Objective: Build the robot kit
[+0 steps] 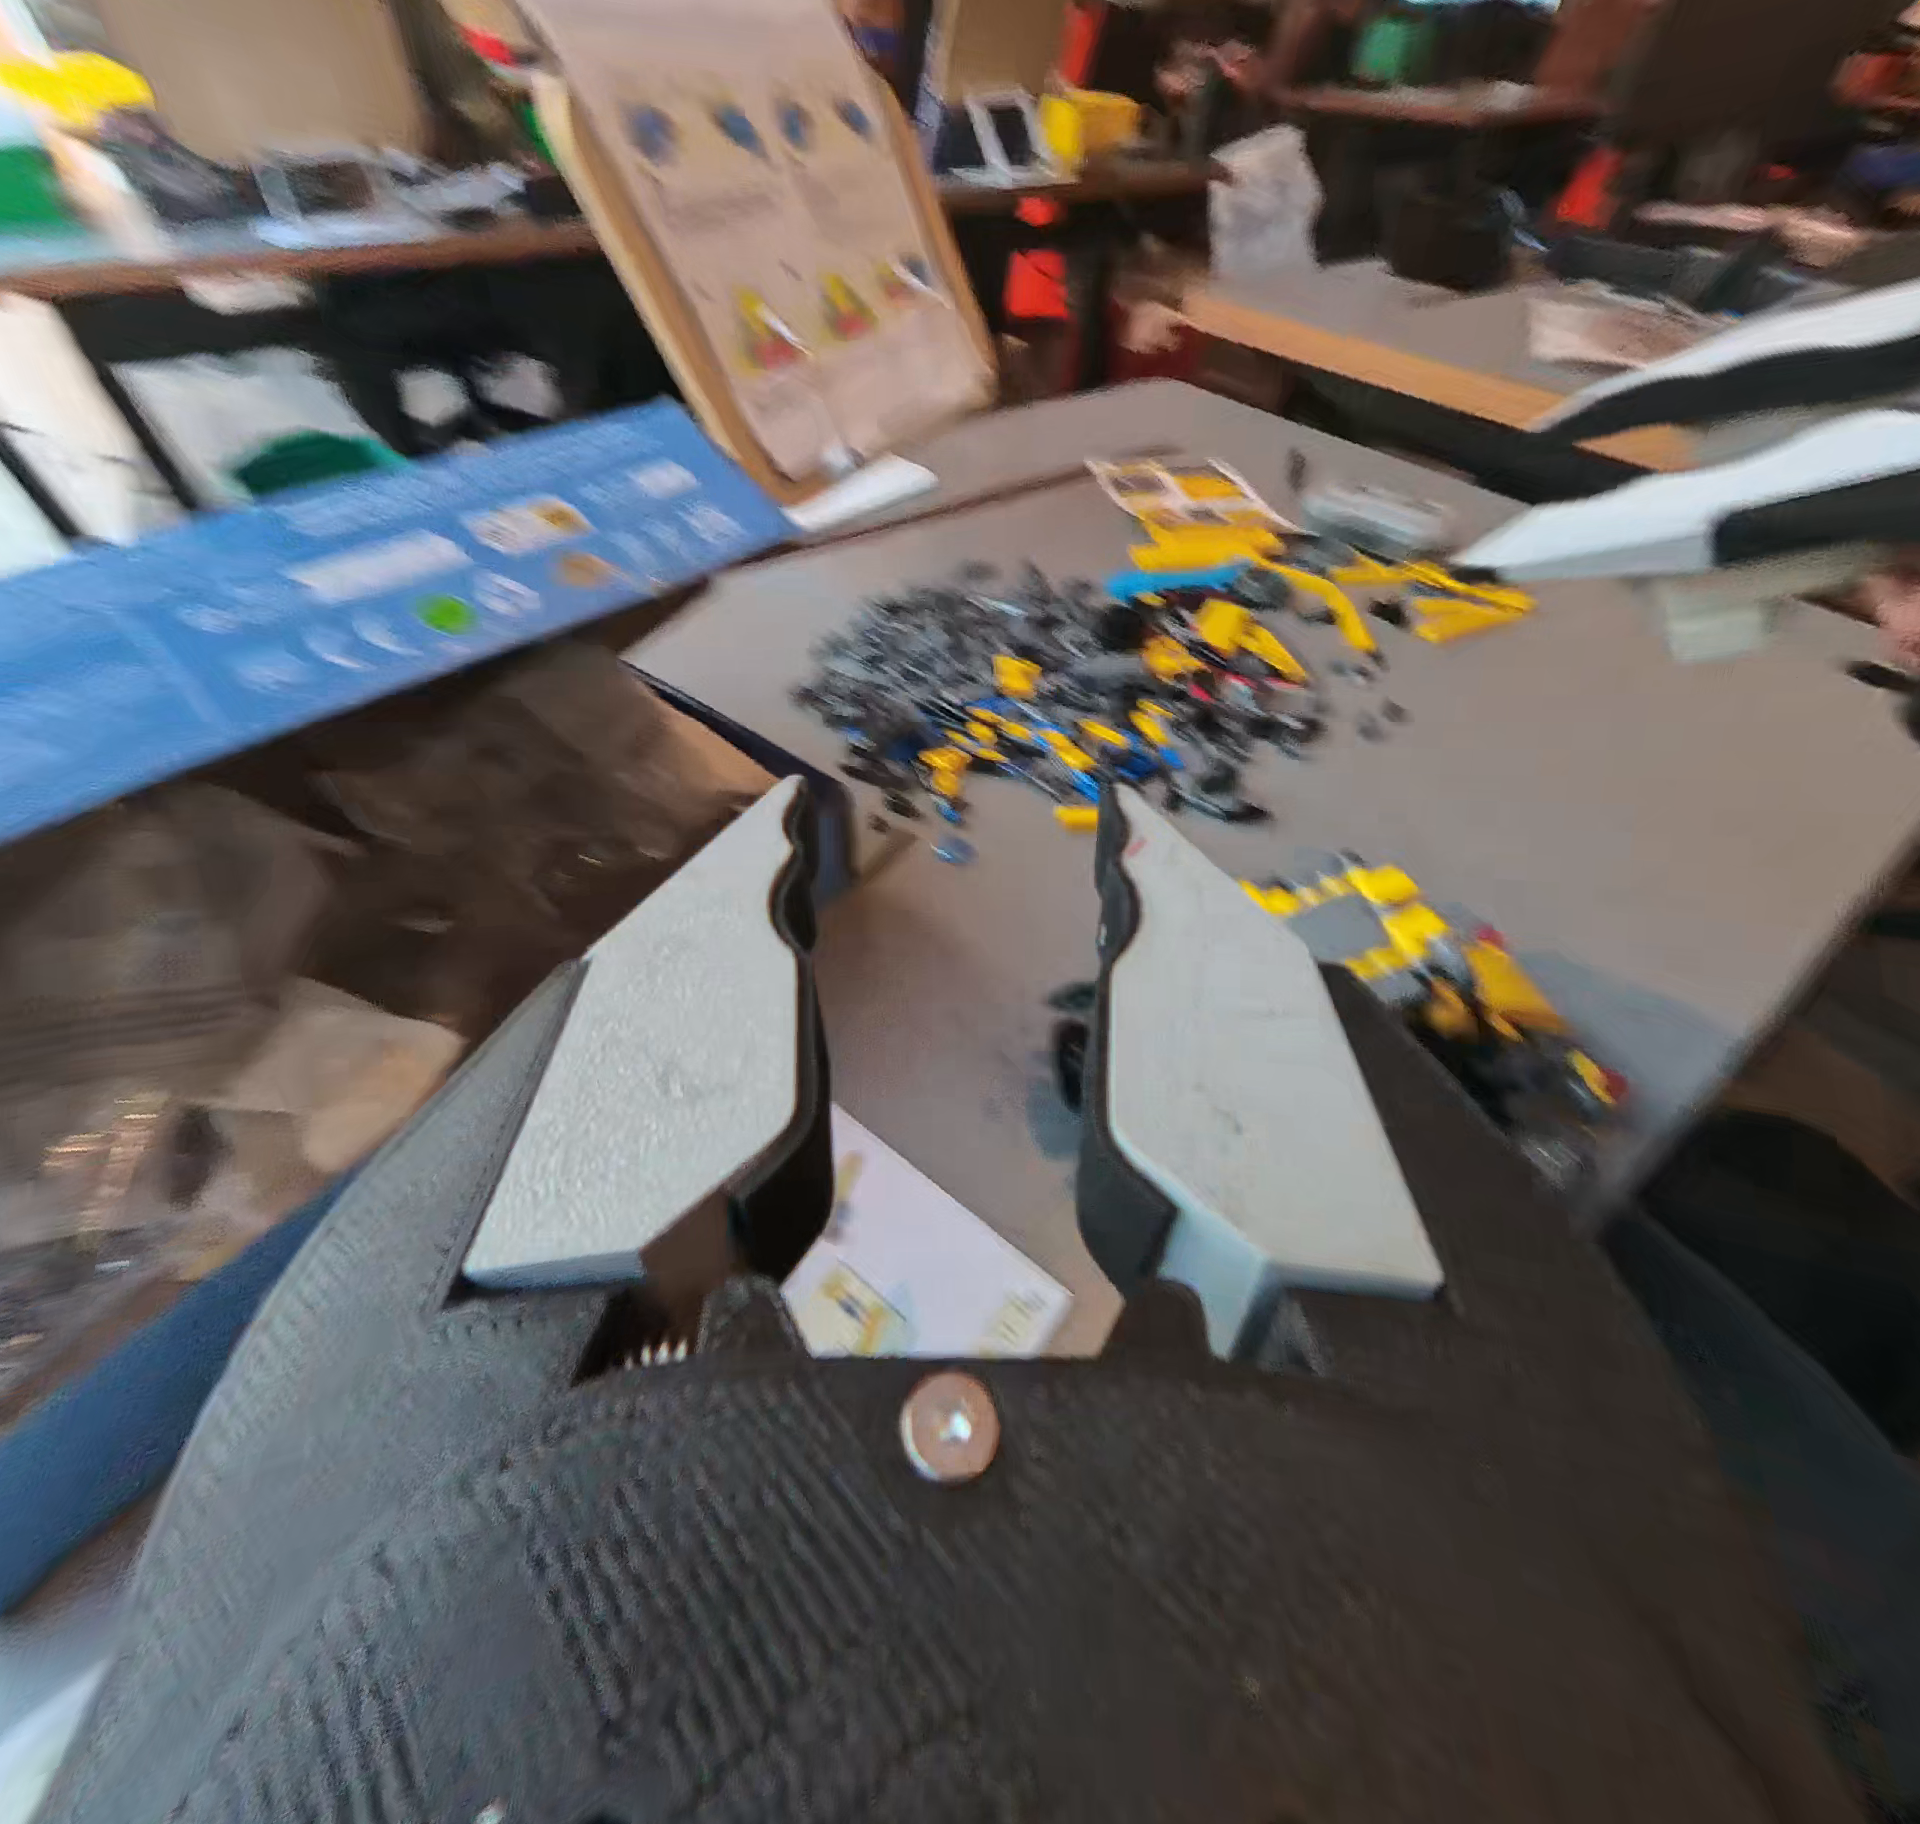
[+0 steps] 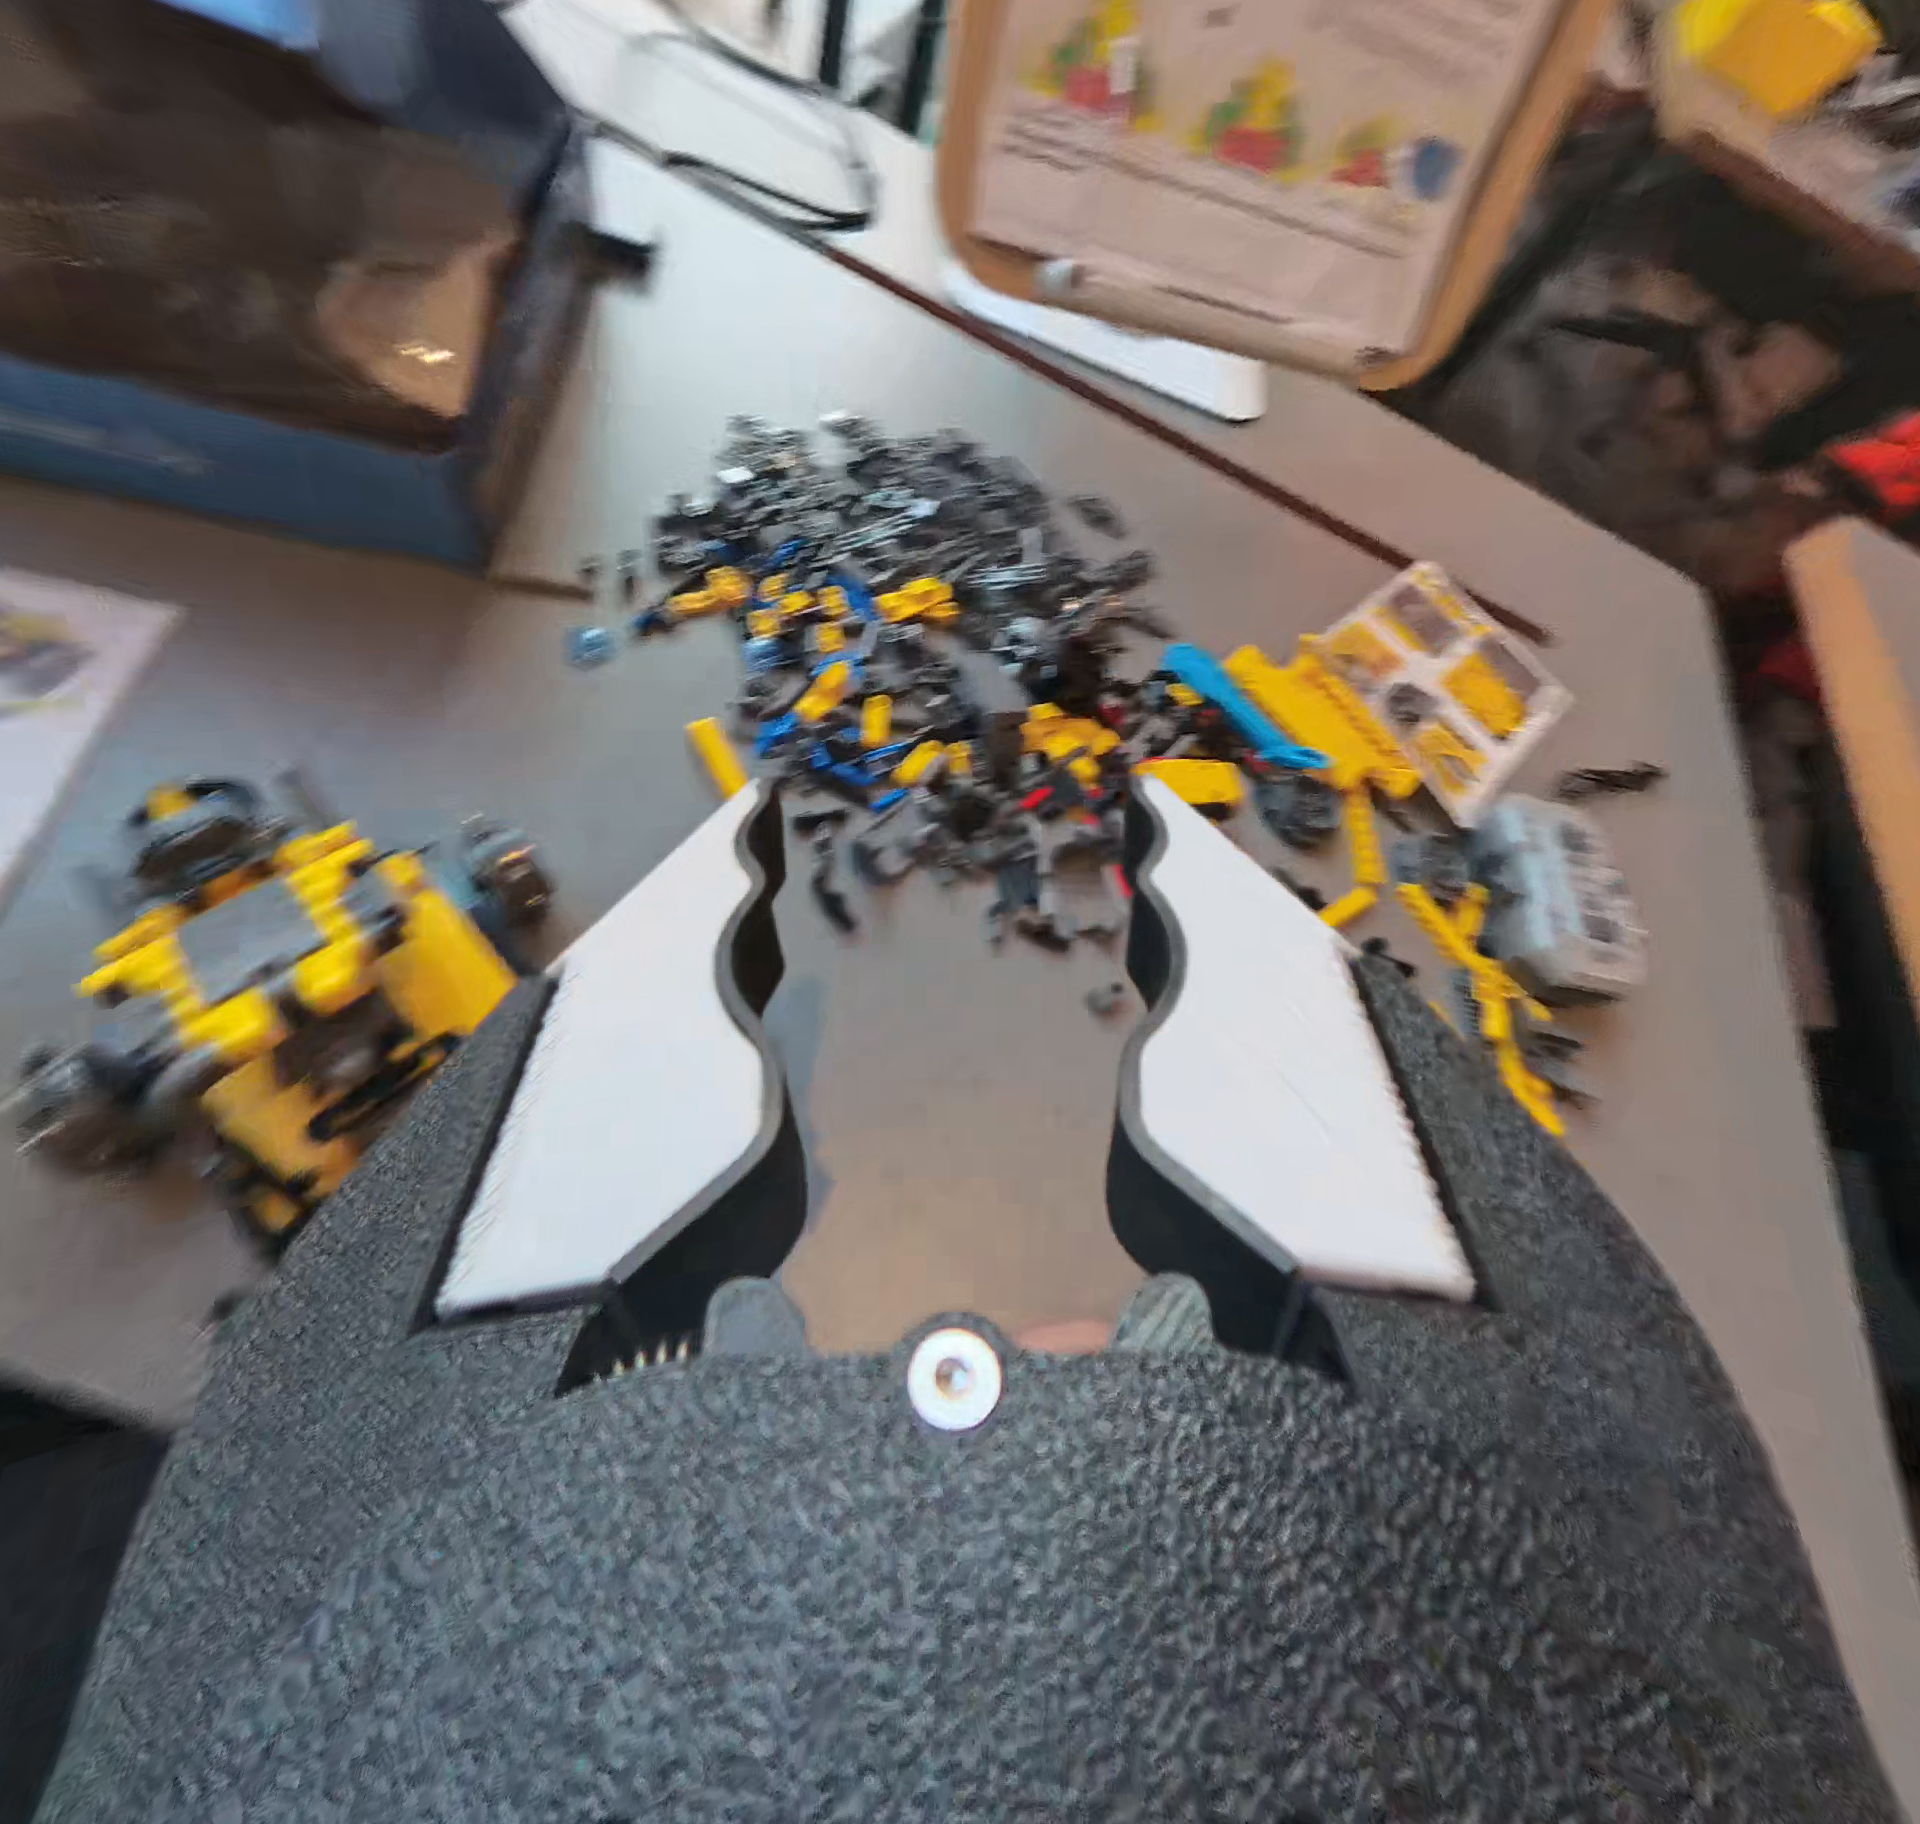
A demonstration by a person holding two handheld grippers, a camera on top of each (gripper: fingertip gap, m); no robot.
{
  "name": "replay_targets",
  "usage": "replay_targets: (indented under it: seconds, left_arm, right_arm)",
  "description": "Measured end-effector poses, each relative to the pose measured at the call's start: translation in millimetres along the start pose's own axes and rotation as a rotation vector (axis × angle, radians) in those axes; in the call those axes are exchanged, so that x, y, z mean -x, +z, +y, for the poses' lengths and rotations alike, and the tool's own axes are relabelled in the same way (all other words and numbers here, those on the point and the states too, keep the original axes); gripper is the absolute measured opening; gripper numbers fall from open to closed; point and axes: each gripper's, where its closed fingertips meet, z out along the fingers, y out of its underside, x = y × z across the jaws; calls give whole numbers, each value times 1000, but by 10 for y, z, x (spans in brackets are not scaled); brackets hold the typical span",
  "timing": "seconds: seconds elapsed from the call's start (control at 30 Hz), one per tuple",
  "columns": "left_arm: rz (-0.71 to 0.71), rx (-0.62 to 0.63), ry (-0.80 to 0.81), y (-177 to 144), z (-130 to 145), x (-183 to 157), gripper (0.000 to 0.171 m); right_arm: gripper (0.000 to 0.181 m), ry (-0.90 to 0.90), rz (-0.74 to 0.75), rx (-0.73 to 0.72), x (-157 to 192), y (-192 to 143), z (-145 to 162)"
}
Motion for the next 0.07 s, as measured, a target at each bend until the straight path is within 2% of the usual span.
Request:
replay_targets:
  seconds: [0.07]
  left_arm:
    - [-92, 24, 5, 104, -14, 219, 50]
  right_arm:
    - [68, 29, 141, 9, -297, 108, -36]
